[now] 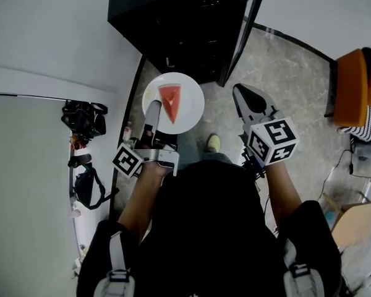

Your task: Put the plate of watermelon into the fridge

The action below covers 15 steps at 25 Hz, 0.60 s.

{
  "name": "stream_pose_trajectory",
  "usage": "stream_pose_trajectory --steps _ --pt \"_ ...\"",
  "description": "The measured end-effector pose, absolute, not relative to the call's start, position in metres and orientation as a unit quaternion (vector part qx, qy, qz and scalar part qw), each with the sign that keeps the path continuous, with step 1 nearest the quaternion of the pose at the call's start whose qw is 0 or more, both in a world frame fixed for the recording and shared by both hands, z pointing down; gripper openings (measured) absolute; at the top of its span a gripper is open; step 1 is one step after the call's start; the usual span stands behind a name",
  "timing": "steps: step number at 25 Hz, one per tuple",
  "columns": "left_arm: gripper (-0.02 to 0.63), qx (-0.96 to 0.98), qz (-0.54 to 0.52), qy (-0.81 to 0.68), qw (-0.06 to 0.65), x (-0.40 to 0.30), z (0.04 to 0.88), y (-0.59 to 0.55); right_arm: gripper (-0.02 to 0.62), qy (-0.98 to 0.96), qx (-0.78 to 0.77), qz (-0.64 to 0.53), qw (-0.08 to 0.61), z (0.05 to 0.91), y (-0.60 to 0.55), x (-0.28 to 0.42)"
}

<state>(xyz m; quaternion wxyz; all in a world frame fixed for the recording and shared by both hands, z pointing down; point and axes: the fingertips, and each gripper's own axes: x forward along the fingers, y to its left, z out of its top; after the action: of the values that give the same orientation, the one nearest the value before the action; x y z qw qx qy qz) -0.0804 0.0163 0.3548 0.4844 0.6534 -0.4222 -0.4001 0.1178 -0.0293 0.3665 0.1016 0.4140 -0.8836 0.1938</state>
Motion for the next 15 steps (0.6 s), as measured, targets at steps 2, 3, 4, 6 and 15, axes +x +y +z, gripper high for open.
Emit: stream_pose_trajectory --steps 2,3,4,6,15 --pt "0.034 0.655 -0.399 -0.423 0.482 -0.082 0.355 0.017 0.02 -0.884 0.414 0.192 0.102 0.368 -0.028 0.117" --pt "0.034 0.656 -0.399 -0.424 0.481 -0.083 0.355 0.017 0.02 -0.884 0.414 0.192 0.102 0.368 -0.027 0.117" --pt "0.034 0.656 -0.399 -0.424 0.48 -0.083 0.354 0.017 0.02 -0.884 0.414 0.194 0.102 0.37 -0.027 0.117" --pt "0.034 0.655 -0.401 -0.425 0.48 -0.084 0.354 0.016 0.02 -0.883 0.413 0.198 0.102 0.371 -0.027 0.117" --pt "0.034 0.656 -0.399 -0.424 0.48 -0.084 0.356 0.007 0.02 -0.888 0.4 0.199 0.108 0.376 -0.036 0.106"
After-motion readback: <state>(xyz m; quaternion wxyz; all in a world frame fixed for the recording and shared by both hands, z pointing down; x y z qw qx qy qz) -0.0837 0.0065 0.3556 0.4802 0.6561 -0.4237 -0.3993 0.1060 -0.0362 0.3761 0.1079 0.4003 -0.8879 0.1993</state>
